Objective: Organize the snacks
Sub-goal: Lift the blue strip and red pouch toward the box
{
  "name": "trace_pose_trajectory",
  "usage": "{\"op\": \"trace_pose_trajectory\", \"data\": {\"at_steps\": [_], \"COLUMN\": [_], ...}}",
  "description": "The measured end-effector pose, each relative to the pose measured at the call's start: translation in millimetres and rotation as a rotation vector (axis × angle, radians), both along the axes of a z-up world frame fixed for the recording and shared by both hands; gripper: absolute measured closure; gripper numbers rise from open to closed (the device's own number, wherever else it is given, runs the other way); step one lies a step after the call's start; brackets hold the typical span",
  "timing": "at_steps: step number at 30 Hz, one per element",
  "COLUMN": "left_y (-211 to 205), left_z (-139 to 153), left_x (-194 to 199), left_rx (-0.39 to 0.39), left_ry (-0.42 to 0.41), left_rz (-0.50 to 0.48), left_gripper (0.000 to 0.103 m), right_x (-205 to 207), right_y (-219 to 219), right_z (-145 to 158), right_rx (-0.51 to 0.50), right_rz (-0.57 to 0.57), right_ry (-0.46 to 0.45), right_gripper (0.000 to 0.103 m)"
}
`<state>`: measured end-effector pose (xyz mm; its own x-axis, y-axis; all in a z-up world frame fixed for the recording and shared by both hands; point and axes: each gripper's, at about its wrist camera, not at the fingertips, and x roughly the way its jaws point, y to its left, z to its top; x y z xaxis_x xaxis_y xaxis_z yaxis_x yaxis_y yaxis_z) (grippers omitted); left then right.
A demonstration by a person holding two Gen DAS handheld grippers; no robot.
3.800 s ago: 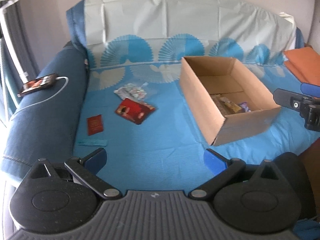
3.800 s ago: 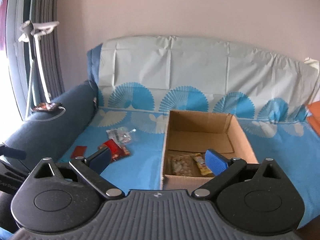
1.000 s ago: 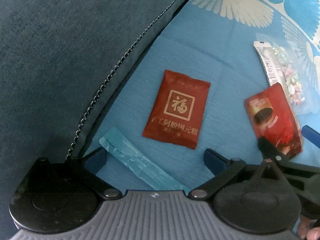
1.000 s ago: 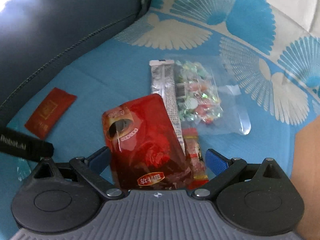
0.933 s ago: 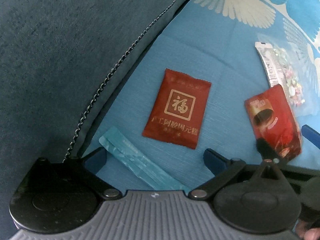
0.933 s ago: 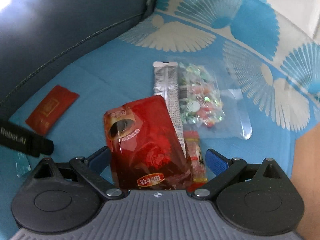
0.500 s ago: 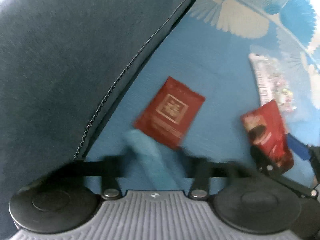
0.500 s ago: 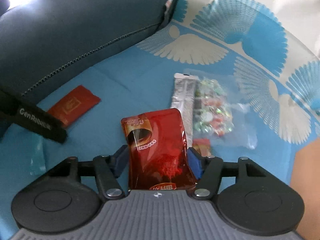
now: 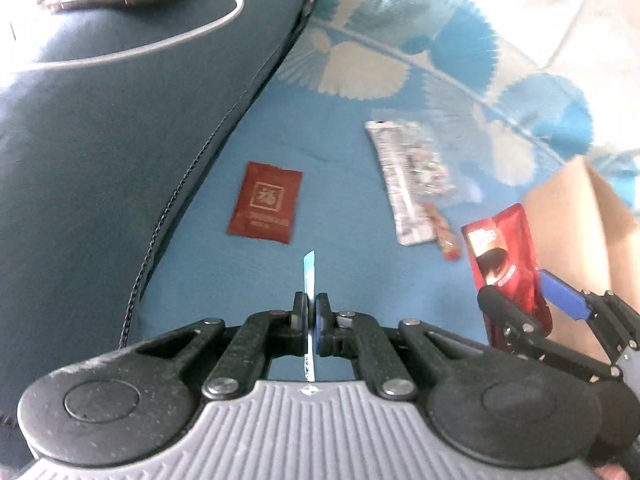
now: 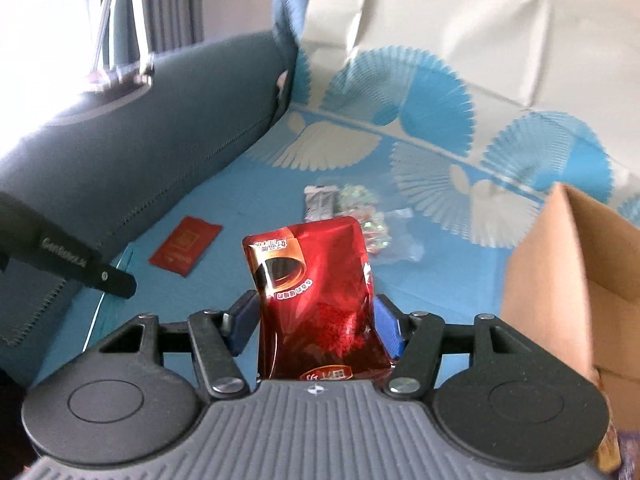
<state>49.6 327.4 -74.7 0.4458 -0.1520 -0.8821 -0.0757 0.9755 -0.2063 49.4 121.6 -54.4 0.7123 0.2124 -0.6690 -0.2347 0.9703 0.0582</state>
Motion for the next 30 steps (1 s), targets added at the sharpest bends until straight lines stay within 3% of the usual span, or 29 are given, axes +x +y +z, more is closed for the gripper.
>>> {"op": "trace_pose_trajectory", "data": {"at_steps": [15, 30], "left_y": [-44.1, -76.2], "left_z": [87.4, 125.9], "left_x": [-106.9, -153.1], "left_rx": [-0.016, -0.031], "left_ry": [-0.176, -0.275], "left_rz": [-0.168, -0.254], "left_gripper": [0.100, 0.100], "right_x": [-140.4, -208.6], "right_y": [-53.3, -94.0], "right_z": [59.6, 76.2], "right_rx": [0.070, 0.078], "right_rz": [-0.142, -0.268], "right_ry": [-0.088, -0.144], "right_gripper": [0.039, 0.039]}}
